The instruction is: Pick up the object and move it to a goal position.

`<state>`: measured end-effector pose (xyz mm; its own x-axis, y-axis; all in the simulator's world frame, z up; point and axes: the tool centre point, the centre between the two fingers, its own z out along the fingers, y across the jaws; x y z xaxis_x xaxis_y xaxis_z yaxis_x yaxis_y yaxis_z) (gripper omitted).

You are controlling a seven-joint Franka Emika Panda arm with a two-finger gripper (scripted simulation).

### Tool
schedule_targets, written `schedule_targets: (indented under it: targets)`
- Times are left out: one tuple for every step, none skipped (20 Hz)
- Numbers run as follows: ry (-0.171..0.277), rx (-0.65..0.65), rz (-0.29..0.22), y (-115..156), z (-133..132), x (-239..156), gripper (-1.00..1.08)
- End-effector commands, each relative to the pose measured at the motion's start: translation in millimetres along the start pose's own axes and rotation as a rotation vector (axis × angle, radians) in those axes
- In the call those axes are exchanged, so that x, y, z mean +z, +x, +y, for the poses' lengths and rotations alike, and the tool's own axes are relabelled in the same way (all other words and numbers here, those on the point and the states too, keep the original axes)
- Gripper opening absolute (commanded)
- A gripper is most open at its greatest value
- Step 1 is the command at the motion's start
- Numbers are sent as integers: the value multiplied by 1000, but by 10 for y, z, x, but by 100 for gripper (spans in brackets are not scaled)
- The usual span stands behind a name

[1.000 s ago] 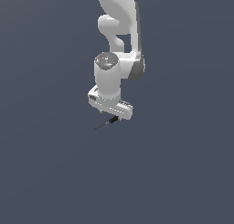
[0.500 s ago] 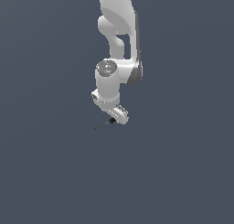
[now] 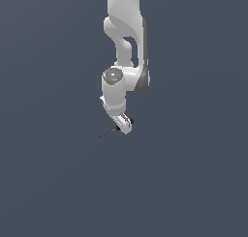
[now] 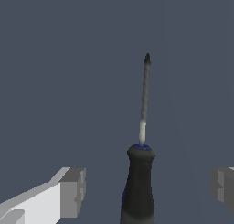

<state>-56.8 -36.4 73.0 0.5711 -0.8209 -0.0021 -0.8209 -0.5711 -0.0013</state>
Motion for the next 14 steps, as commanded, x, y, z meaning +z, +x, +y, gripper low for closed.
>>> schedule_targets:
  targets:
    - [0, 36, 1, -7, 25, 36, 100]
    - [-1, 47, 1, -9, 32, 46, 100]
    - [-1, 55, 2, -11, 38, 55, 100]
    - [-1, 62, 2, -13, 44, 62, 100]
    - [-1, 68, 2, -14, 48, 68, 100]
    - [-1, 72, 2, -15, 50, 72, 100]
    - [-1, 74, 2, -15, 52, 75, 100]
    - [-1, 75, 2, -15, 53, 75, 100]
    - [-2, 70, 2, -15, 50, 72, 100]
    - [-2, 70, 2, -15, 50, 75, 100]
    - [-2, 70, 2, -16, 50, 85, 100]
    - [-1, 70, 2, -15, 52, 102, 100]
    - [-1, 70, 2, -17, 52, 125, 100]
    - [-1, 71, 2, -17, 53, 154, 100]
